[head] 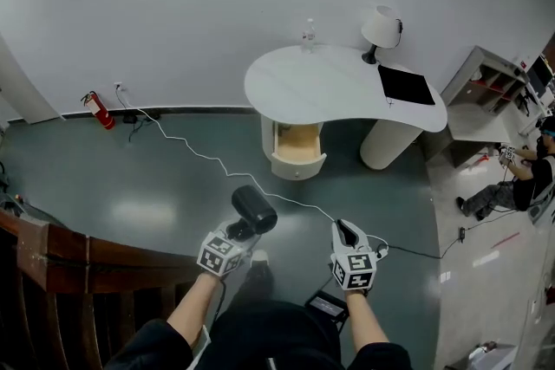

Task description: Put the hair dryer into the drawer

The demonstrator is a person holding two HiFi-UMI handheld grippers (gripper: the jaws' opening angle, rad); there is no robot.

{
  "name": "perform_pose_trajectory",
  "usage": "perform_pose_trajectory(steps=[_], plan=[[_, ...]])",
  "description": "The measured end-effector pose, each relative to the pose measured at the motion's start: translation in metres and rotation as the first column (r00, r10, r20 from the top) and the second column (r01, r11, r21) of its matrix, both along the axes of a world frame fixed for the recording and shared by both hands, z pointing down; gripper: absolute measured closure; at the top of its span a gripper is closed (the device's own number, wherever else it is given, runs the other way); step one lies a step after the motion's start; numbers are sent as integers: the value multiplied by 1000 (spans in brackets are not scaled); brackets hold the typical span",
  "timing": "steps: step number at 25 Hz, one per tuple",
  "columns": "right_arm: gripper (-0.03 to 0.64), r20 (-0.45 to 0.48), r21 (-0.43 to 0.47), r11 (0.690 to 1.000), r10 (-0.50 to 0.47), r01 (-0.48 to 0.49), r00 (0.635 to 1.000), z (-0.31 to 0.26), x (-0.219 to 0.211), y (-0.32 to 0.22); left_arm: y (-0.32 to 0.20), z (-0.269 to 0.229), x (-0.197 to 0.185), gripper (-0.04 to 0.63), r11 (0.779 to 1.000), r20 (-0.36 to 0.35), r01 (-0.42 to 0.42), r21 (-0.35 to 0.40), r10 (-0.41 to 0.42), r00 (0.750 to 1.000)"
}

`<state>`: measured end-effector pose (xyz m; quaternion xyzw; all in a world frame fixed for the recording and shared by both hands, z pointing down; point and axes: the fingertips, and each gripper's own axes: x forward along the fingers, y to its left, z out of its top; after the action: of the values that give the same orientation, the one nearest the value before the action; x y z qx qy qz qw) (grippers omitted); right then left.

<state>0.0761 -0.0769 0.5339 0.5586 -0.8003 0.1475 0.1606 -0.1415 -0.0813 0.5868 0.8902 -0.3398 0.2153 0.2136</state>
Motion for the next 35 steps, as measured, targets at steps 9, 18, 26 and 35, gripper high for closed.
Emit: perform_pose_trajectory(steps=[9, 18, 26, 35], plan=[[594, -7, -32, 998, 55, -55, 998, 9, -17, -80, -93, 17, -13, 407, 995, 51, -93, -21, 94, 994], [594, -18, -46, 992, 113, -114, 993, 10, -25, -125, -155, 33, -17, 407, 987, 53, -160, -36, 161, 985], [594, -34, -67, 990, 119, -121, 992, 17, -25, -132, -174, 53, -16, 407, 975, 127, -211, -63, 218, 968], [594, -12, -69, 991, 114, -115, 993, 29, -11, -154, -189, 71, 0, 407, 964, 180, -240, -114, 258, 949]])
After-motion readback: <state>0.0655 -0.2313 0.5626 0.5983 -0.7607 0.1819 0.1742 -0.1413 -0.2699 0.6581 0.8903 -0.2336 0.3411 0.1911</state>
